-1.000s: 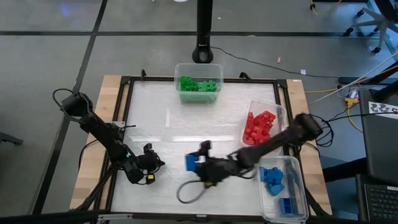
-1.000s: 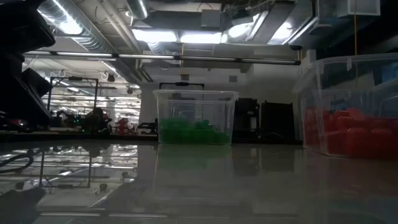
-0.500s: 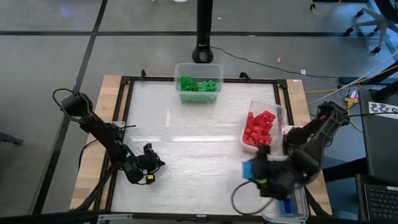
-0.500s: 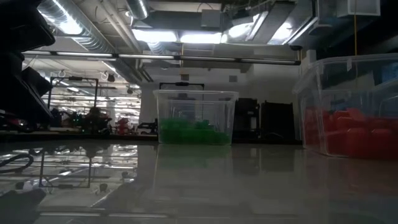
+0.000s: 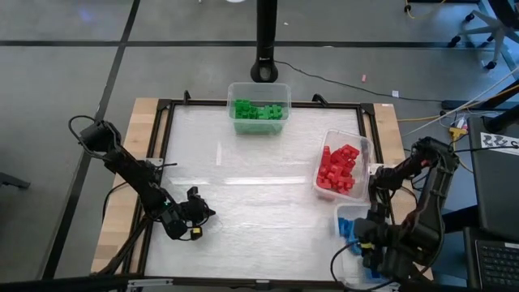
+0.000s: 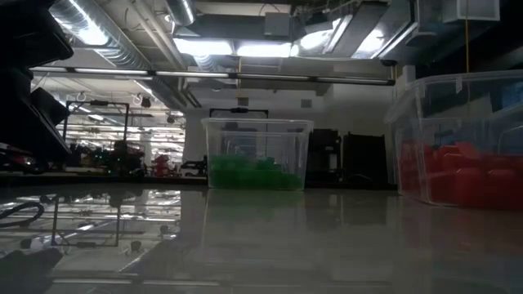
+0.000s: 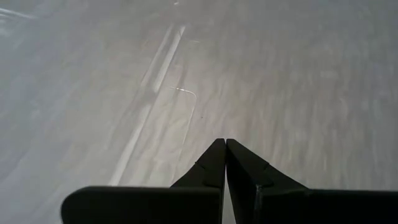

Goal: Sort blocks
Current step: Put the blue game piece into the bottom right transparent bin, then return to Home Position

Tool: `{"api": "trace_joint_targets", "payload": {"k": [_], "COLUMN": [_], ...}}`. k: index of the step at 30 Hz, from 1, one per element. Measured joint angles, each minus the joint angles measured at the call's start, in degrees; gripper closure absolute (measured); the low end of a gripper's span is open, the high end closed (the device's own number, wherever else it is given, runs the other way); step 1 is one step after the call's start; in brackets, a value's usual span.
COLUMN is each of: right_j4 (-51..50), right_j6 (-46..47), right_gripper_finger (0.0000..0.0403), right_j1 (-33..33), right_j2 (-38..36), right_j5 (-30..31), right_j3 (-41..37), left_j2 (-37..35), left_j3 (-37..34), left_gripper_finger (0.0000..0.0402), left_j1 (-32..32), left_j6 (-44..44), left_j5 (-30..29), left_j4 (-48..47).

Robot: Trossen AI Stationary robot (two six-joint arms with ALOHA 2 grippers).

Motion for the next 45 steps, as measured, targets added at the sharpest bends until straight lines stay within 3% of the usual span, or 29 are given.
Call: {"api": "trace_joint_targets", "payload": {"k": [12, 19, 25, 30, 34, 40, 45], "right_j4": [-1.8, -5.8, -2.4, -2.1, -0.1, 14.1, 31.4], "right_j6": [-2.7, -4.1, -27.1, -45.7, -58.6, -78.8, -93.2], "right_gripper_finger": [0.0063, 0.0011, 0.0024, 0.0035, 0.0033, 0.0032, 0.0031], "right_j1": [-0.1, -3.5, -12.3, -21.7, -28.9, -39.5, -50.3], "right_j2": [0.0, -0.4, -2.3, -2.4, -2.5, -8.1, -18.4], "right_j5": [-0.3, 0.2, 13.1, 22.0, 26.1, 25.7, 14.7], "right_j3": [0.0, 0.0, 0.0, 0.0, 0.0, -6.0, -18.9], "left_j2": [0.0, 0.0, 0.0, -0.5, -1.8, -5.8, -7.8], "left_j3": [0.0, 0.0, 0.0, 0.0, 0.0, -0.3, -0.4], "left_gripper_finger": [0.0398, 0.0398, 0.0398, 0.0398, 0.0398, 0.0398, 0.0398], "left_j1": [0.0, 0.1, 3.1, 8.5, 12.9, 20.7, 28.0], "left_j6": [0.0, 0.1, 5.2, 18.6, 31.9, 44.7, 48.7], "left_j5": [0.0, 0.0, 0.3, 5.1, 12.2, 20.3, 25.3], "left_j4": [0.0, 0.0, 1.1, 7.7, 14.6, 19.4, 19.0]}}
